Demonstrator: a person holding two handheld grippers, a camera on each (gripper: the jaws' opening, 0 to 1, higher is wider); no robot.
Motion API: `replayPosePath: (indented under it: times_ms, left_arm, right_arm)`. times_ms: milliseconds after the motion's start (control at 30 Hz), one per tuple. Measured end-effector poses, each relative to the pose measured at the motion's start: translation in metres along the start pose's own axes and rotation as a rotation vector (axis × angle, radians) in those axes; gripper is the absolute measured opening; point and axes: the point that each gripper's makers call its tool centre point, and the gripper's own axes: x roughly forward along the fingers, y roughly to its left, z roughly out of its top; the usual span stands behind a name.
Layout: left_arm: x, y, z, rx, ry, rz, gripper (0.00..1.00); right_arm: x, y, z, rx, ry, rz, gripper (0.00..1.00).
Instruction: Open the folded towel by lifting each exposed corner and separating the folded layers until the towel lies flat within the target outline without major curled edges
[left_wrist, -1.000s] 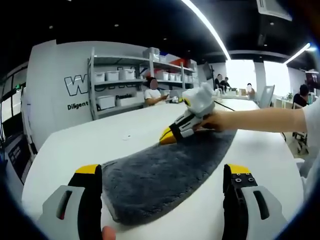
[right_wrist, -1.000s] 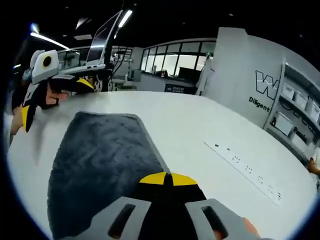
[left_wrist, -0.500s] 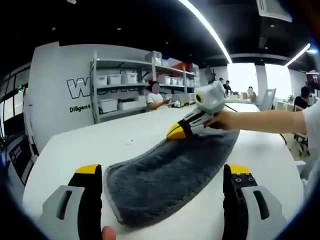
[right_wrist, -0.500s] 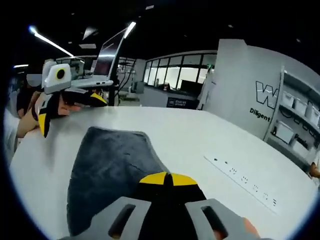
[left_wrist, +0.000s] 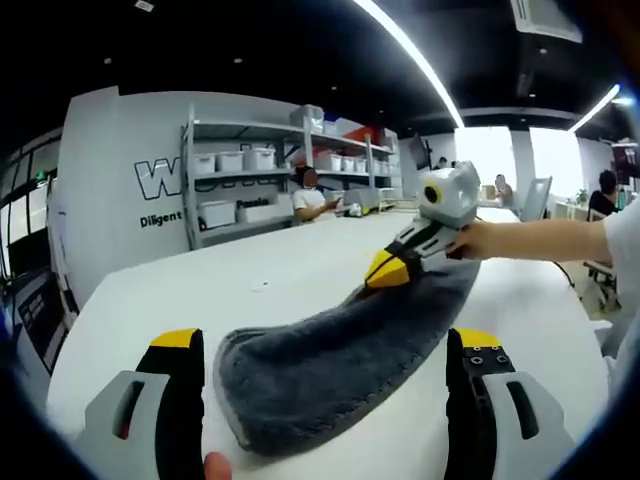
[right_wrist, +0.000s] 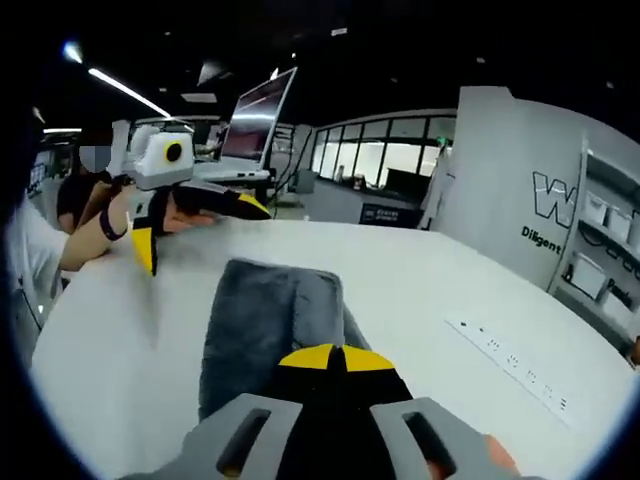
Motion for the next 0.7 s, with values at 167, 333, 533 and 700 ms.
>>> replayPosePath:
  times_ms: [167, 333, 533, 700]
  left_arm:
    - [0.000, 0.001, 0.001, -0.001, -0.002, -0.004, 0.99]
    - [-0.001, 0.001, 0.003, -0.002, -0.005, -0.011, 0.99]
    - [-0.003, 0.002, 0.002, -0.014, 0.010, -0.022, 0.99]
    - [-0.004, 0.003, 0.003, -0.018, 0.004, -0.021, 0.99]
  right_arm:
    - [-0.009, 0.031, -0.005, -0.006, -0.017, 0.052, 0.00]
    - [-0.012, 0.047, -0.008, 0.018, -0.031, 0.073, 0.00]
    - [-0.016, 0.057, -0.003, 0.040, -0.048, 0.090, 0.00]
    - [-0.022, 0.070, -0.004, 0.047, -0.050, 0.107, 0.00]
